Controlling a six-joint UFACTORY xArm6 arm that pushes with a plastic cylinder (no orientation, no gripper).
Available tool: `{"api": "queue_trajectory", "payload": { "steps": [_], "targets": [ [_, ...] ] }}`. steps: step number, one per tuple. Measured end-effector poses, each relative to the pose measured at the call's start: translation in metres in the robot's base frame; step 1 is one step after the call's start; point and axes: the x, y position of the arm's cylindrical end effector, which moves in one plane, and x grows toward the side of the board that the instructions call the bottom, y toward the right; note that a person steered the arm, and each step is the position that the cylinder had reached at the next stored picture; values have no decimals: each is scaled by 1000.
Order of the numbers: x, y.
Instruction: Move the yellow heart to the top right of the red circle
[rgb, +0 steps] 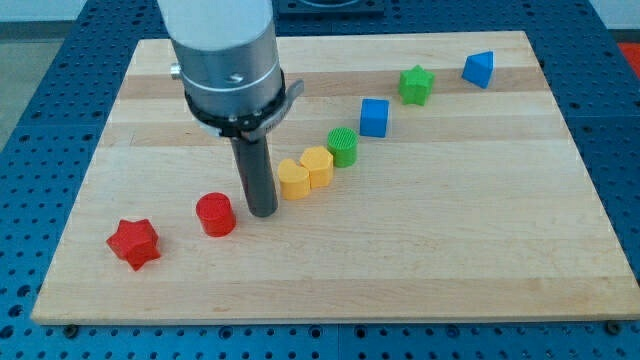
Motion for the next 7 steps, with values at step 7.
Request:
{"api": "queue_trajectory", "payload": {
  "steps": [7],
  "targets": [
    [-30,83]
  ]
}}
